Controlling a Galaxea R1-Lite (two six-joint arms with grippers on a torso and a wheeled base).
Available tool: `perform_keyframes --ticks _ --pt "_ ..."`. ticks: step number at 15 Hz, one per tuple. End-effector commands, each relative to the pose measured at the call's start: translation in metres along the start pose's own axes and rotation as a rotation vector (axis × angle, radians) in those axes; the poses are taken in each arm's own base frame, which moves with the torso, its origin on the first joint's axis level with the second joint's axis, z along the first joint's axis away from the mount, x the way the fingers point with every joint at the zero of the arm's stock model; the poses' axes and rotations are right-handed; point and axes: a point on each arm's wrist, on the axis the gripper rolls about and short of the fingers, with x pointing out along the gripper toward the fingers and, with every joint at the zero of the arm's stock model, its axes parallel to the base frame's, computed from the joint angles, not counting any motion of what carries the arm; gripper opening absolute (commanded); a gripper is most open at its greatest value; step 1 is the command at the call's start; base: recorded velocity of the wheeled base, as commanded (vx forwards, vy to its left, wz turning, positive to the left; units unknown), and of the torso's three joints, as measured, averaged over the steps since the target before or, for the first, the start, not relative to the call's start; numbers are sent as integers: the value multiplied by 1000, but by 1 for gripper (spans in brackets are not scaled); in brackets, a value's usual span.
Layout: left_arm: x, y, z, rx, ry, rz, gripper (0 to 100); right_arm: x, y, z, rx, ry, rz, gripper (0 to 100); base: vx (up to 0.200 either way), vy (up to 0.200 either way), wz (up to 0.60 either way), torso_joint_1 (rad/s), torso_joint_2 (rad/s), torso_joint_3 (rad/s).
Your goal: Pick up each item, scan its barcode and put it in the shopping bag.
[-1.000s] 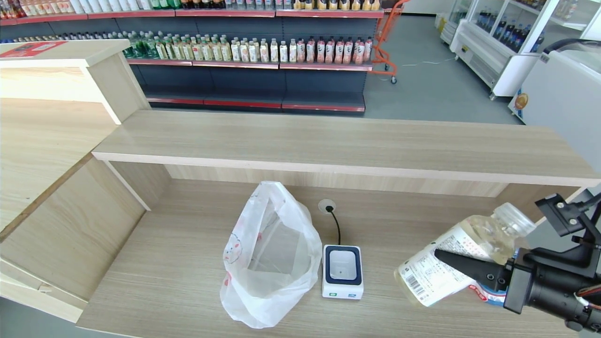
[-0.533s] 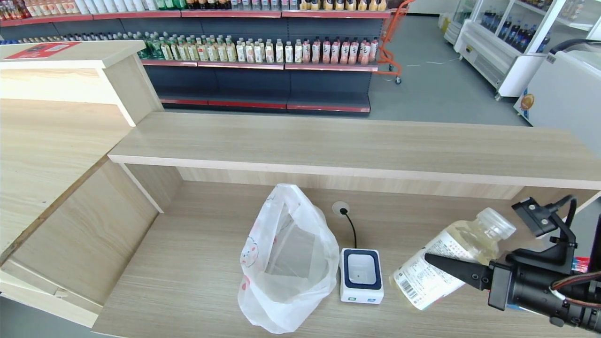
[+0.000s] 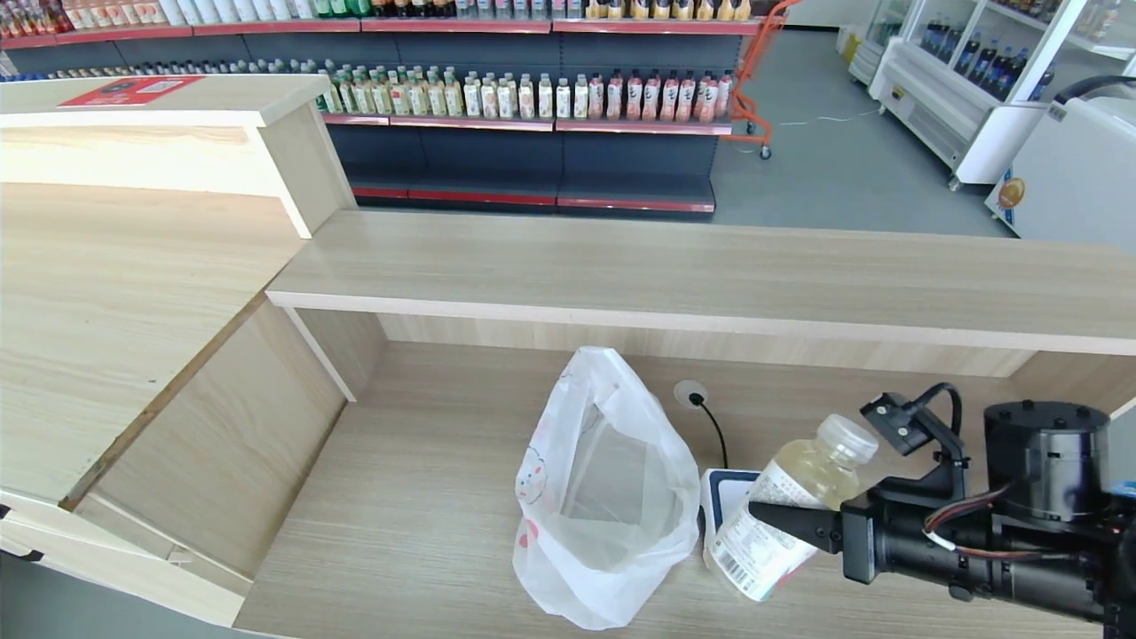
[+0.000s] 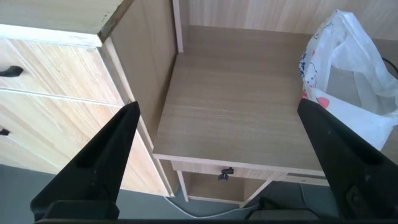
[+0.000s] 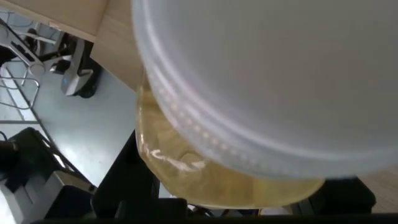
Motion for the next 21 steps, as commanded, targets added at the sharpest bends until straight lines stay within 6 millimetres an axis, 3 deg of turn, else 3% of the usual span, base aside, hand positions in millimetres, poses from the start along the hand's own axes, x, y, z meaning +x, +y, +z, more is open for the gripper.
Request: perform_keyframes --ticks 1,3,10,15,20,21 --pt "0 0 0 -1 1 0 100 30 0 -6 -12 67 -2 0 0 0 0 0 0 0" --pt "0 0 0 -1 1 0 100 54 4 -5 -59 83 -7 0 0 0 0 0 0 0" --pt "0 0 0 1 0 0 100 150 -18 -15 -295 -72 -60 0 0 0 0 0 0 0" --pt "0 0 0 -1 0 0 100 182 -21 -35 -462 -101 -50 0 0 0 0 0 0 0" --pt "0 0 0 -1 1 0 100 190 -18 -48 -596 -127 -34 0 0 0 0 0 0 0" --pt "0 0 0 -1 0 0 100 189 -19 -50 -594 -119 -34 100 0 0 0 0 0 0"
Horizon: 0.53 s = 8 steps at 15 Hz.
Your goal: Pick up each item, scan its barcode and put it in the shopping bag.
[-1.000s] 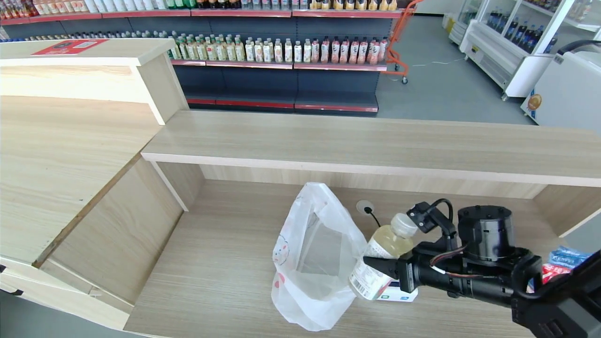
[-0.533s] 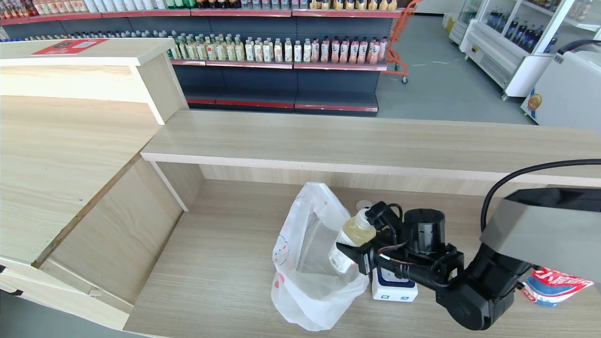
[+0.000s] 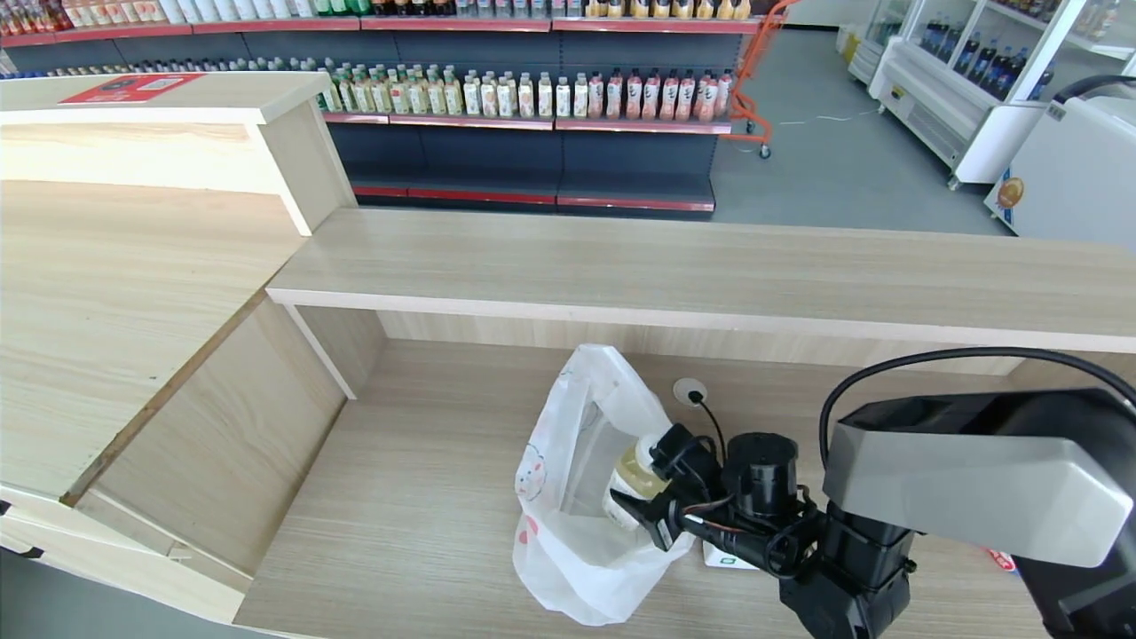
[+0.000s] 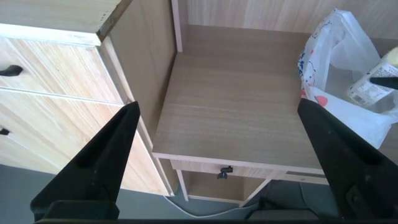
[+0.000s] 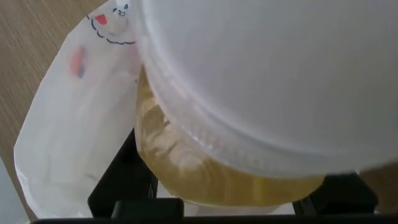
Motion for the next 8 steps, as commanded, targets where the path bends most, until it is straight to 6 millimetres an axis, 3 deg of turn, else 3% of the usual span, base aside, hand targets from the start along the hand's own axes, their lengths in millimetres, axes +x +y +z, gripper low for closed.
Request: perform_keyframes --ticks 1,5,8 --pt "0 0 0 -1 -1 0 100 0 2 -6 2 16 7 100 0 0 0 0 0 0" --pt "0 0 0 1 -1 0 100 -16 6 -3 80 31 16 100 0 0 0 0 0 0" --pt "0 0 0 -1 0 0 100 -32 -4 23 293 -27 -13 100 0 0 0 0 0 0"
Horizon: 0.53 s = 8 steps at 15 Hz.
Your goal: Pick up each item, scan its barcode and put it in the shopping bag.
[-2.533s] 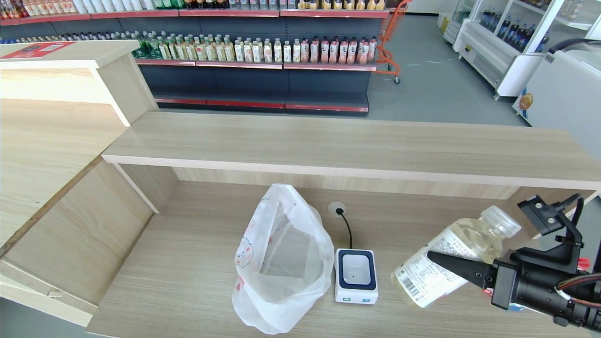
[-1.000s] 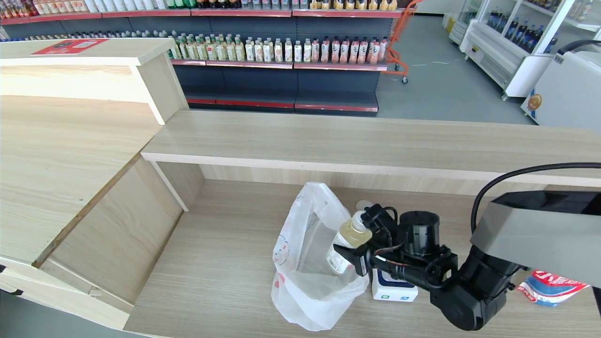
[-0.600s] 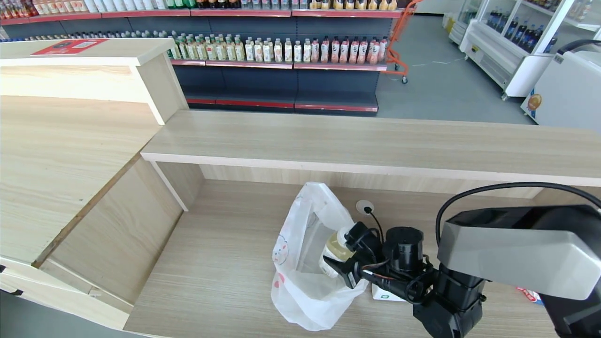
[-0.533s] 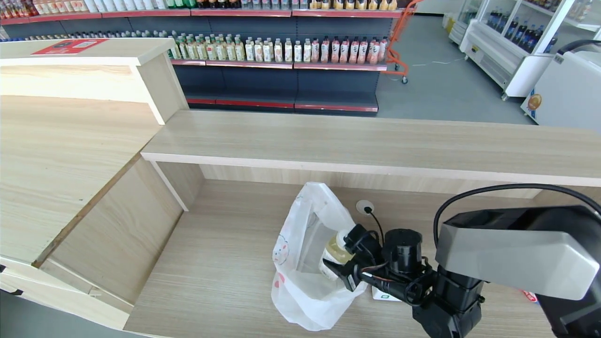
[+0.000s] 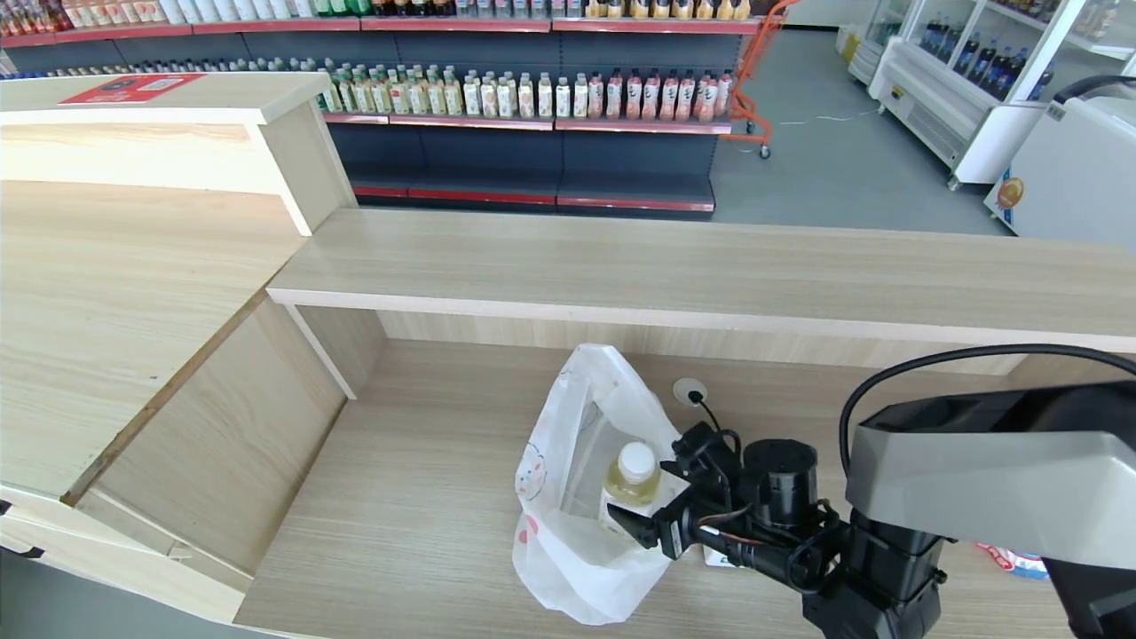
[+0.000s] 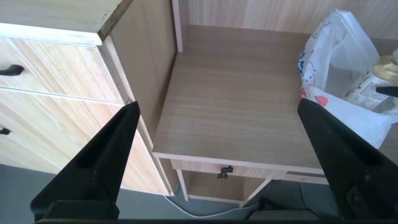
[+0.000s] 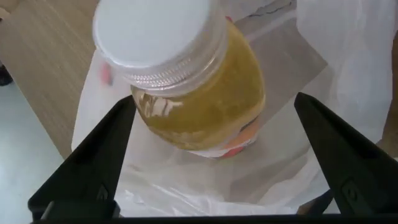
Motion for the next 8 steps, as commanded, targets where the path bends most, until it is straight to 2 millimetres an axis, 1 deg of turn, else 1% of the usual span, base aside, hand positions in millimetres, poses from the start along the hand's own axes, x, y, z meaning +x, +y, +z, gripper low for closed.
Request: perform_keyframes --ticks 1,2,3,5,6,8 --pt "0 0 0 -1 -1 0 100 -20 -4 32 104 -62 -21 100 0 0 0 0 0 0" --pt "0 0 0 1 -1 0 100 -30 -6 43 145 -57 -34 100 0 0 0 0 0 0" --pt "0 0 0 -1 0 0 100 -43 -9 50 158 -46 -47 100 0 0 0 0 0 0" --pt "0 0 0 -1 -1 0 100 -84 -11 50 185 33 -89 100 0 0 0 0 0 0" --pt "0 0 0 1 0 0 100 -98 -10 52 187 36 -100 100 0 0 0 0 0 0" --pt "0 0 0 1 0 0 100 -134 -13 81 200 -45 -150 100 0 0 0 0 0 0"
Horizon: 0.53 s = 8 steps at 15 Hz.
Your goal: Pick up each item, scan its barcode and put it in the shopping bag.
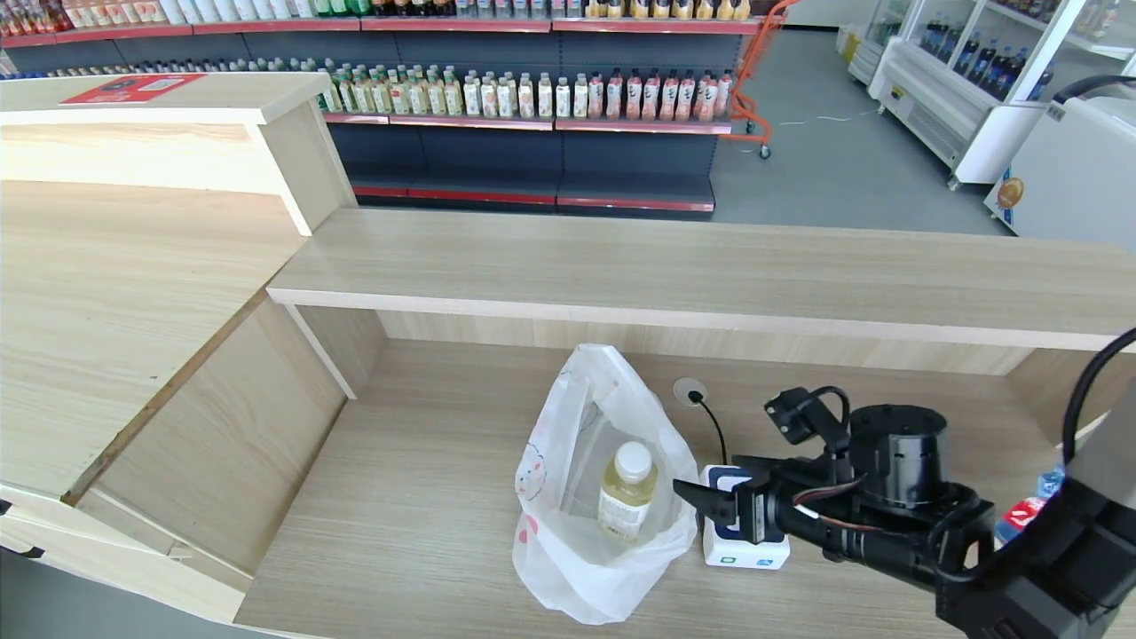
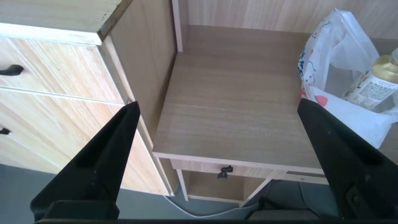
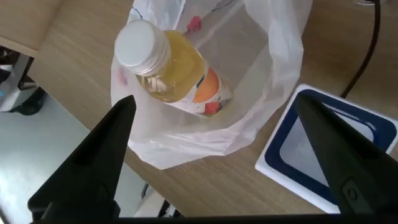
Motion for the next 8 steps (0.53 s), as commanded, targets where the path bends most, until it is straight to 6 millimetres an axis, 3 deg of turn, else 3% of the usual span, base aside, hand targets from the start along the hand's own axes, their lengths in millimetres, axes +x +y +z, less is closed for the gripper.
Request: perform_keyframes --ticks 1,2,5,8 --pt "0 0 0 1 -1 0 100 -58 -1 35 23 -117 -59 100 0 0 0 0 0 0" --pt "0 0 0 -1 1 0 100 -92 4 49 77 -146 -120 100 0 0 0 0 0 0" --pt "0 0 0 1 -1 0 100 -147 5 62 132 -196 -227 100 0 0 0 0 0 0" --pt "0 0 0 -1 -1 0 100 -180 5 54 201 -176 -300 100 0 0 0 0 0 0"
